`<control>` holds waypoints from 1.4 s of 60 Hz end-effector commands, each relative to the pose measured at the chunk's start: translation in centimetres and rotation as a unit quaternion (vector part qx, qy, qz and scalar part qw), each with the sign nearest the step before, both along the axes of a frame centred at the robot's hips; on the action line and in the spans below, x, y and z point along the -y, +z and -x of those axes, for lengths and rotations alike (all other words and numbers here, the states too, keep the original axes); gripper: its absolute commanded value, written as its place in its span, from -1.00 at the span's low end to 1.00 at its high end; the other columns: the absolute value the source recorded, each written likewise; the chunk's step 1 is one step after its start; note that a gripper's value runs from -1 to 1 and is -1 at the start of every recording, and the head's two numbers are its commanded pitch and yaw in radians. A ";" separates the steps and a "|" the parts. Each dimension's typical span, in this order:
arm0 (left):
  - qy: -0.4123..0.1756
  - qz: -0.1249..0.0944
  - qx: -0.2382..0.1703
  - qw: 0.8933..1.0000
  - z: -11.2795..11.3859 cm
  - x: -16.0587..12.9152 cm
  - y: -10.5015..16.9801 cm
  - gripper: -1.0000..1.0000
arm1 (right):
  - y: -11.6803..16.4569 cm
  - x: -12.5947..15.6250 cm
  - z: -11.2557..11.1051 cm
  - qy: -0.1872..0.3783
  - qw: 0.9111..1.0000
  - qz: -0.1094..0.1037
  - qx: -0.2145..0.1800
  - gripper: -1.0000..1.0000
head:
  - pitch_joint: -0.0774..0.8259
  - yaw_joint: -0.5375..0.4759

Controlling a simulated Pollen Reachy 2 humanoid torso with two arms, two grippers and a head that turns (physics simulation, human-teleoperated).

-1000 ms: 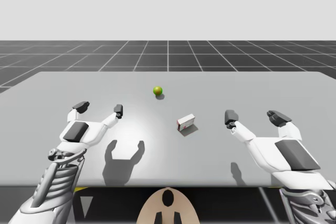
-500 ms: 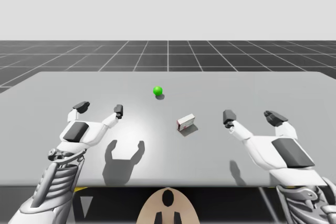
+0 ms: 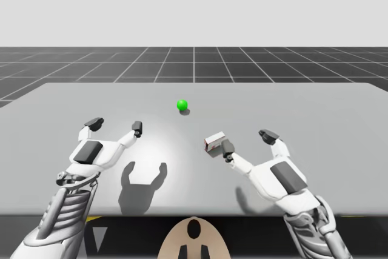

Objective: Watch the red light. When it turns green, pick up the object.

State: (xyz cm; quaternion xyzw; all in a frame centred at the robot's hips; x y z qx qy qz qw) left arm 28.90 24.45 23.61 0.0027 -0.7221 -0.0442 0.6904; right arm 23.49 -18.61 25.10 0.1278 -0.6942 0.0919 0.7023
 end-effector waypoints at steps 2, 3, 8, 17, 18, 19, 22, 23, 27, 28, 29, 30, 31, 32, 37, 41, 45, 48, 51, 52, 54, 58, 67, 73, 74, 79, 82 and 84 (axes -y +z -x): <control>0.002 -0.002 -0.002 1.000 0.0 0.0 -0.1 -1.00 | -3.2 -2.9 -0.5 0.088 0.996 -0.003 -0.016 -1.00 | 0.62 -0.15; 0.002 -0.002 -0.002 1.000 0.0 0.0 -0.1 -1.00 | -3.4 -3.0 -0.6 0.090 0.996 -0.001 -0.017 -1.00 | 0.62 -0.15; 0.003 -0.002 -0.003 1.000 -0.1 -0.1 -0.1 -1.00 | -4.8 -3.7 -1.1 0.101 0.994 0.011 -0.026 -1.00 | 0.62 -0.15; 0.003 -0.002 -0.003 1.000 -0.1 -0.2 -0.2 -1.00 | -6.9 -4.6 -2.6 0.093 0.994 0.024 -0.046 -1.00 | 0.62 -0.15; 0.003 -0.002 -0.003 1.000 -0.2 -0.2 -0.2 -1.00 | -7.3 -4.7 -2.9 0.091 0.994 0.030 -0.048 -1.00 | 0.62 -0.16; 0.003 -0.002 -0.003 1.000 -0.2 -0.2 -0.2 -1.00 | -7.5 -4.8 -3.1 0.090 0.994 0.032 -0.049 -1.00 | 0.62 -0.16; 0.003 -0.002 -0.003 1.000 -0.2 -0.2 -0.2 -1.00 | -8.1 -5.0 -3.8 0.084 0.994 0.040 -0.052 -1.00 | 0.62 -0.16; 0.003 -0.002 -0.003 1.000 -0.2 -0.3 -0.2 -1.00 | -8.2 -5.1 -3.9 0.082 0.994 0.041 -0.052 -1.00 | 0.62 -0.16; 0.004 -0.001 -0.003 1.000 -0.2 -0.3 -0.1 -1.00 | -8.7 -5.2 -4.9 0.075 0.995 0.043 -0.054 -1.00 | 0.62 -0.16; 0.004 -0.001 -0.003 1.000 -0.2 -0.3 -0.1 -1.00 | -8.9 -5.2 -5.3 0.074 0.995 0.041 -0.059 -1.00 | 0.62 -0.16; 0.004 -0.001 -0.003 1.000 -0.2 -0.3 -0.1 -1.00 | -9.0 -5.2 -5.4 0.075 0.995 0.041 -0.060 -1.00 | 0.62 -0.15; 0.004 -0.001 -0.003 1.000 -0.2 -0.3 -0.1 -1.00 | -9.1 -5.3 -5.6 0.076 0.994 0.040 -0.061 -1.00 | 0.62 -0.15; 0.004 -0.001 -0.003 1.000 -0.2 -0.3 -0.1 -1.00 | -9.4 -5.4 -5.9 0.080 0.994 0.037 -0.065 -1.00 | 0.62 -0.15; 0.004 -0.001 -0.003 1.000 -0.2 -0.3 -0.1 -1.00 | -9.5 -5.4 -6.0 0.081 0.994 0.035 -0.066 -1.00 | 0.62 -0.15; 0.005 -0.001 -0.003 1.000 -0.2 -0.3 -0.1 -1.00 | -10.1 -5.5 -6.9 0.076 0.994 0.039 -0.069 -1.00 | 0.63 -0.15; 0.005 -0.001 -0.002 1.000 -0.2 -0.3 -0.1 -1.00 | -10.4 -5.5 -7.7 0.066 0.994 0.042 -0.070 -1.00 | 0.63 -0.14; 0.004 -0.001 -0.002 1.000 -0.2 -0.3 -0.1 -1.00 | -10.6 -5.7 -8.2 0.064 0.994 0.043 -0.073 -1.00 | 0.63 -0.14; 0.004 0.000 -0.002 1.000 -0.2 -0.3 -0.1 -1.00 | -10.8 -5.9 -8.6 0.069 0.994 0.045 -0.075 -1.00 | 0.64 -0.14; 0.004 0.000 -0.002 1.000 -0.2 -0.3 -0.1 -1.00 | -11.0 -6.2 -9.0 0.075 0.993 0.045 -0.077 -1.00 | 0.64 -0.14; 0.004 0.000 -0.002 1.000 -0.2 -0.3 -0.1 -1.00 | -11.0 -6.3 -9.0 0.076 0.993 0.044 -0.078 -1.00 | 0.64 -0.14; 0.004 0.000 -0.002 1.000 -0.2 -0.3 -0.1 -1.00 | -11.1 -6.5 -9.2 0.079 0.993 0.041 -0.083 -1.00 | 0.64 -0.14; 0.004 0.000 -0.002 1.000 -0.2 -0.3 -0.1 -1.00 | -11.3 -6.7 -9.5 0.080 0.992 0.043 -0.084 -1.00 | 0.64 -0.14; 0.003 0.000 -0.002 1.000 -0.2 -0.3 -0.1 -1.00 | -11.4 -7.1 -9.8 0.081 0.992 0.043 -0.089 -1.00 | 0.64 -0.14; 0.002 -0.001 -0.002 1.000 -0.2 -0.3 -0.1 -1.00 | -11.6 -7.2 -9.7 0.074 0.994 0.051 -0.065 -0.32 | 0.63 -0.14; 0.002 -0.001 -0.002 1.000 -0.2 -0.3 -0.1 -1.00 | -11.6 -7.2 -9.6 0.073 0.994 0.050 -0.063 0.02 | 0.63 -0.14; 0.002 -0.002 -0.002 1.000 -0.2 -0.2 -0.1 -1.00 | -11.5 -7.1 -9.6 0.077 0.994 0.050 -0.066 1.00 | 0.61 -0.14; 0.002 -0.002 -0.002 1.000 -0.2 -0.2 -0.1 -1.00 | -11.5 -7.1 -9.6 0.078 0.994 0.050 -0.066 1.00 | 0.60 -0.14; 0.002 -0.002 -0.002 1.000 -0.2 -0.2 -0.1 -1.00 | -11.5 -7.0 -9.6 0.078 0.994 0.050 -0.065 1.00 | 0.57 -0.14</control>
